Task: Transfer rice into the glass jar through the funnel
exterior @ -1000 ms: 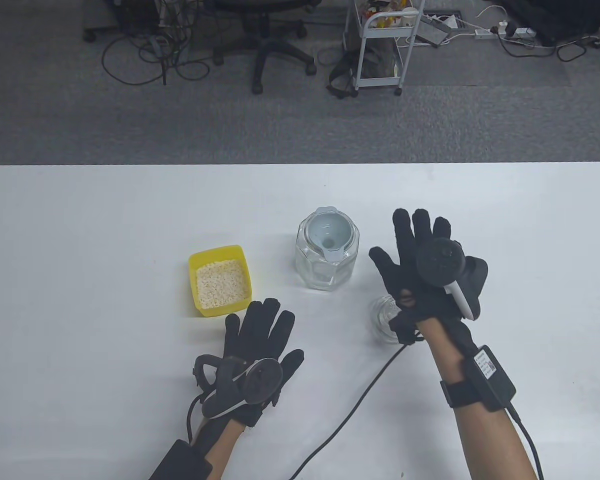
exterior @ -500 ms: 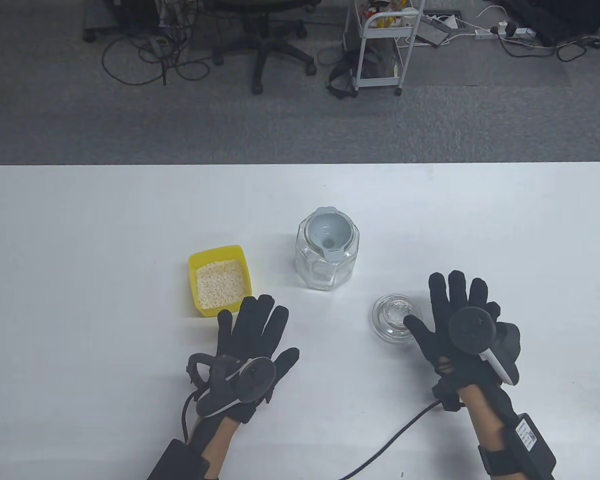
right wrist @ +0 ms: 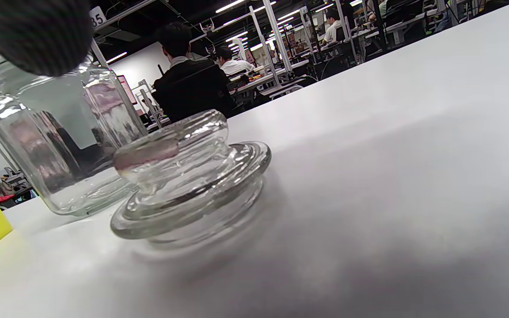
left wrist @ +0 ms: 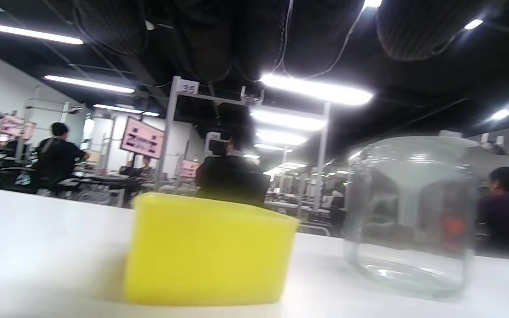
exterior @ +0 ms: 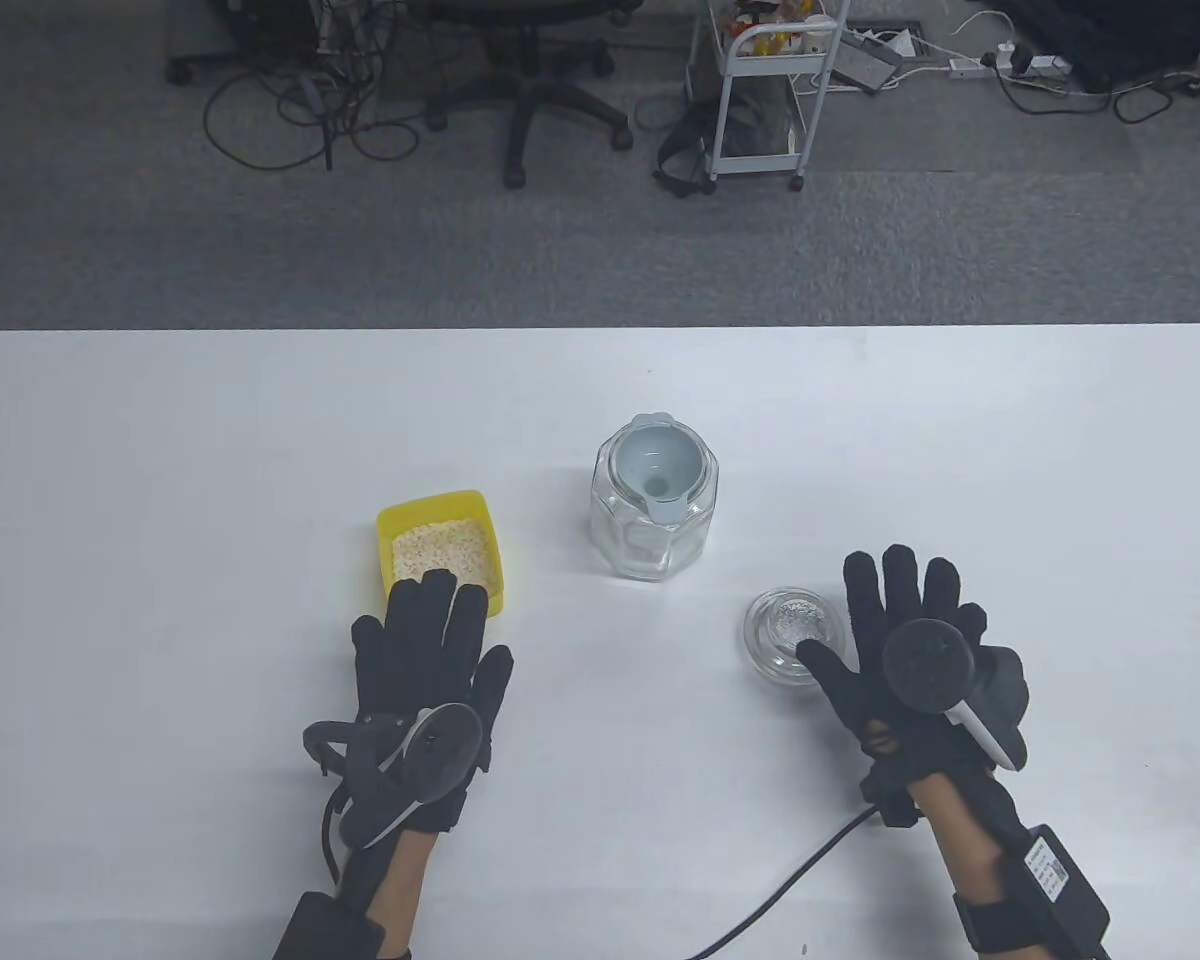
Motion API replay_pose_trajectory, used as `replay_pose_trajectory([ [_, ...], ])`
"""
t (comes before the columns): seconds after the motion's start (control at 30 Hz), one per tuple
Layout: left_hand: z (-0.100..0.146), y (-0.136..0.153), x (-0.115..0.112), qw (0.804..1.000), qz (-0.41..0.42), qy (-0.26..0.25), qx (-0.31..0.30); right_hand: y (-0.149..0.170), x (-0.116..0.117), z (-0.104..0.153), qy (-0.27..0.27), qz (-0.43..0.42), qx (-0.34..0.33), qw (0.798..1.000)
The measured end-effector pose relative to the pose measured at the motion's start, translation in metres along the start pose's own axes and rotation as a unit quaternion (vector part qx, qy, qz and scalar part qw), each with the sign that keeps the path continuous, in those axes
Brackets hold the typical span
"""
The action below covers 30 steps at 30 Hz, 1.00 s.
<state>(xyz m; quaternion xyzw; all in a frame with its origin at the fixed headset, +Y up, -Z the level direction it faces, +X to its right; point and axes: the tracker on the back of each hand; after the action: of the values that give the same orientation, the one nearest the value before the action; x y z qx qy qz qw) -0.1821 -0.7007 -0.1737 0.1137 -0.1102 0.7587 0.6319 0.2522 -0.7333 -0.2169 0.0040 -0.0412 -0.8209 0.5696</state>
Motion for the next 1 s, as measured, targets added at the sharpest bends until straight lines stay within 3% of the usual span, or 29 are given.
replay_pose_trajectory([
  [0.17, -0.028, 0.029, -0.002, 0.991, -0.014, 0.04, 0.129, 0.003, -0.003, 0.0, 0.002, -0.016, -0.001, 1.0],
  [0.27, -0.051, 0.049, -0.015, 0.969, -0.024, 0.126, 0.212, 0.004, -0.006, 0.0, 0.005, -0.028, -0.001, 1.0],
  [0.33, -0.064, 0.057, -0.025, 0.955, -0.044, 0.175, 0.235, 0.005, -0.007, 0.0, 0.006, -0.033, 0.0, 0.999],
  [0.4, -0.075, 0.064, -0.034, 0.944, -0.037, 0.193, 0.266, 0.006, -0.007, 0.0, 0.004, -0.035, 0.002, 0.999],
  [0.47, -0.086, 0.071, -0.045, 0.921, 0.011, 0.235, 0.309, 0.007, -0.006, -0.001, -0.001, -0.033, 0.005, 0.999],
  [0.57, -0.091, 0.08, -0.063, 0.857, 0.113, 0.326, 0.383, 0.006, -0.004, -0.002, -0.004, -0.026, 0.004, 1.0],
  [0.6, -0.093, 0.081, -0.067, 0.848, 0.115, 0.339, 0.39, 0.006, -0.003, -0.002, -0.005, -0.024, 0.004, 1.0],
  [0.8, -0.098, 0.08, -0.073, 0.848, 0.097, 0.34, 0.396, 0.004, -0.003, -0.003, -0.008, -0.019, 0.004, 1.0],
  [1.0, -0.091, 0.079, -0.071, 0.85, 0.154, 0.321, 0.389, 0.005, -0.004, -0.002, -0.004, -0.025, 0.007, 1.0],
])
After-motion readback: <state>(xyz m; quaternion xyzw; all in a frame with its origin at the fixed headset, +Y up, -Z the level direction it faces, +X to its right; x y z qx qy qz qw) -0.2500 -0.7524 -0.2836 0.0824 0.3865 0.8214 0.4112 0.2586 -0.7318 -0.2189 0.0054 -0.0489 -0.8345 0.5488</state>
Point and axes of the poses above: the tracker on the back of each hand, its own y axis roughly to the little-finger side, its own z axis roughly from the fingertips to the wrist, x = y × z, and after that the axes turned 2 degrees about x, right-handed
